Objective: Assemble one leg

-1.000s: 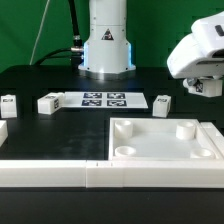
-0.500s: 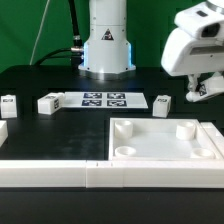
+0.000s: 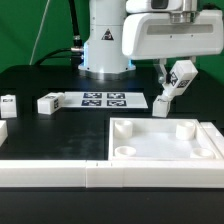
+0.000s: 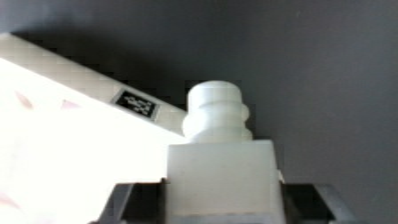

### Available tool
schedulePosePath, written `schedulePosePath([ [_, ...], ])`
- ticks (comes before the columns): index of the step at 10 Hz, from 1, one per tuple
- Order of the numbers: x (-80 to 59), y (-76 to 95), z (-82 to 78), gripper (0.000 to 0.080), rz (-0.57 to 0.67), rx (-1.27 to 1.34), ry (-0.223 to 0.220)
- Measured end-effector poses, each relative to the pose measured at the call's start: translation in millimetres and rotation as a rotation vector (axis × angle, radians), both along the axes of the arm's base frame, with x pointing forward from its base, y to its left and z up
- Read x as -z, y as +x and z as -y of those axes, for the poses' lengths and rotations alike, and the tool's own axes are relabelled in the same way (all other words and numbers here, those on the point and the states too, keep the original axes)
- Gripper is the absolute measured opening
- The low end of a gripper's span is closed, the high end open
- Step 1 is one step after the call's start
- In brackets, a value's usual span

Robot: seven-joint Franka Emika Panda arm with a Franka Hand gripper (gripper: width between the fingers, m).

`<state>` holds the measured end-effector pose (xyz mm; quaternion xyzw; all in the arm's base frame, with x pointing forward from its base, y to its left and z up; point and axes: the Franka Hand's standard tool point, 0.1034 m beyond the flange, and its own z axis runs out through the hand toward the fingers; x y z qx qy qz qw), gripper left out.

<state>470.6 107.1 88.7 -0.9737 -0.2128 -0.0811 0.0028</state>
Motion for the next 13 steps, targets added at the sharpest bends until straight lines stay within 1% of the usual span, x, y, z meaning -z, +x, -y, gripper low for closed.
schedulePosePath([
  [3,1.4,-1.8,0.3,0.029,-0.018,-0.001,-0.006],
  [4,1.0,0.5,-0.5,0.029,-0.016,-0.002,-0.005],
  [6,-8.3,37.9,-8.8,0.029,0.009,-0.019,-0.002],
  [7,-10.7,51.5,-12.5,0.029,0.024,-0.019,0.003],
  [9,-10.5,67.1,-16.1,0.029,0.032,-0.018,0.007],
  [10,-9.6,65.7,-15.9,0.029,0.029,-0.018,0.006],
  [12,-9.7,68.4,-15.8,0.029,0.073,-0.018,0.02],
  [13,-8.8,67.2,-15.9,0.029,0.068,-0.019,0.019],
])
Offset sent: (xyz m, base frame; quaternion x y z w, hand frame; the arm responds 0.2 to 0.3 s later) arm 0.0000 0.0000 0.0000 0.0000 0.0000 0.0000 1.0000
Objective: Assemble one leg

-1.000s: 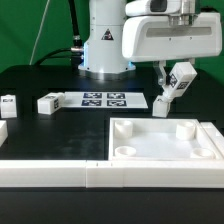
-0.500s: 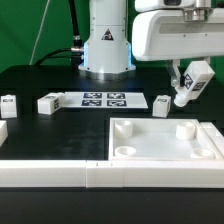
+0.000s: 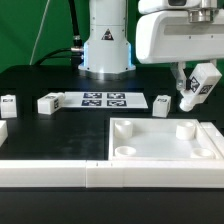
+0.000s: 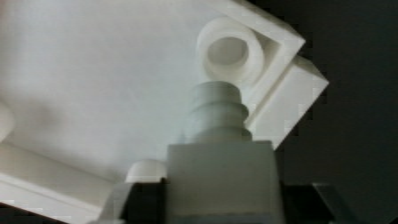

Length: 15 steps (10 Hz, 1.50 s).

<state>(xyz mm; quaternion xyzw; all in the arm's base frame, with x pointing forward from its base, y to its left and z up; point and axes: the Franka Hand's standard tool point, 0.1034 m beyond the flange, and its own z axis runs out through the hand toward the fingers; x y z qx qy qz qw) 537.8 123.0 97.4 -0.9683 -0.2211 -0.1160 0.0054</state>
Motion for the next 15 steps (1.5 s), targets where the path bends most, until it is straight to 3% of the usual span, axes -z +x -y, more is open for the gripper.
schedulePosePath([
  [1,-2.3,4.2,-0.3,0.029,0.041,-0.005,0.012],
  [4,-2.9,18.8,7.4,0.029,0.317,-0.021,0.084],
  [5,2.9,21.8,8.5,0.029,0.298,-0.021,0.079],
  [8,-1.0,48.9,2.8,0.029,0.313,-0.024,0.08],
  [10,8.8,60.8,1.0,0.029,0.313,-0.033,0.079],
  [11,16.9,62.7,5.0,0.029,0.307,-0.042,0.072],
  [15,16.6,62.5,4.5,0.029,0.307,-0.043,0.072],
])
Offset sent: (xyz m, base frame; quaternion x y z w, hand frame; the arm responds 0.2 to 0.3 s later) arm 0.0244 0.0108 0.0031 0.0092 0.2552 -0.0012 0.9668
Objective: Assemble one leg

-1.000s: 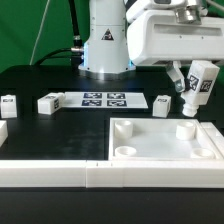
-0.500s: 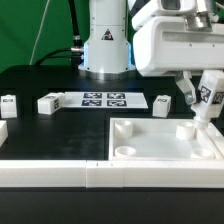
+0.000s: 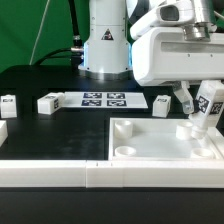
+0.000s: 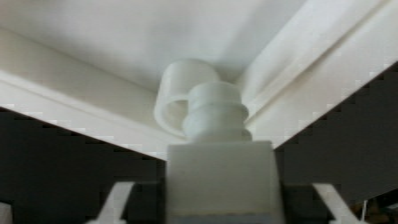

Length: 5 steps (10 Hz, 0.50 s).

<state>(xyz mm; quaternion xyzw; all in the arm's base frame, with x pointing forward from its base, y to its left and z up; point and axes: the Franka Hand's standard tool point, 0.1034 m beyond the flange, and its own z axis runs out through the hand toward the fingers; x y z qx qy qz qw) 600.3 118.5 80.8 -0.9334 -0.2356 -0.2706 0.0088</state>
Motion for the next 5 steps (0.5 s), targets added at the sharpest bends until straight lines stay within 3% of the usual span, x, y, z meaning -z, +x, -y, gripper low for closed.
schedulePosePath([
  [5,-0.6,28.3,4.1,0.029,0.004,-0.01,-0.016],
])
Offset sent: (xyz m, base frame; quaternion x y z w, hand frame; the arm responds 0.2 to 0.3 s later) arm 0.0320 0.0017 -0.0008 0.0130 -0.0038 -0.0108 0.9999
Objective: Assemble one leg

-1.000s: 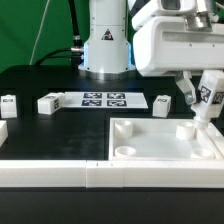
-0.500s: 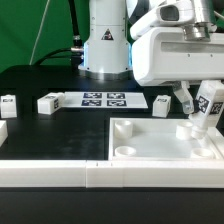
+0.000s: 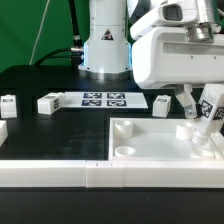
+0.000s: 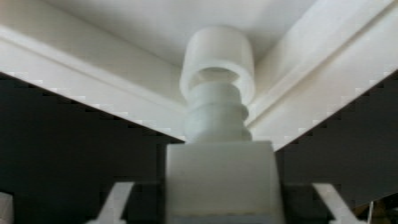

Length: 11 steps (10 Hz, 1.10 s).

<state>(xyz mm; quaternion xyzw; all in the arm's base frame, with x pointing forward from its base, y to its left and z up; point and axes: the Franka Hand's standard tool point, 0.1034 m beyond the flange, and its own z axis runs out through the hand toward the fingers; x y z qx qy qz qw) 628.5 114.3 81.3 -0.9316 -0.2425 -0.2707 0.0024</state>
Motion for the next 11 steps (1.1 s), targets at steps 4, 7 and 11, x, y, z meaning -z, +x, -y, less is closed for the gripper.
schedulePosePath([
  [4,10.5,-4.3,-7.5,0.029,0.015,0.004,0.015],
  [7,10.7,-0.7,-10.7,0.029,0.059,0.003,0.027],
  [11,12.7,-0.4,0.4,0.029,0.06,0.001,0.013],
])
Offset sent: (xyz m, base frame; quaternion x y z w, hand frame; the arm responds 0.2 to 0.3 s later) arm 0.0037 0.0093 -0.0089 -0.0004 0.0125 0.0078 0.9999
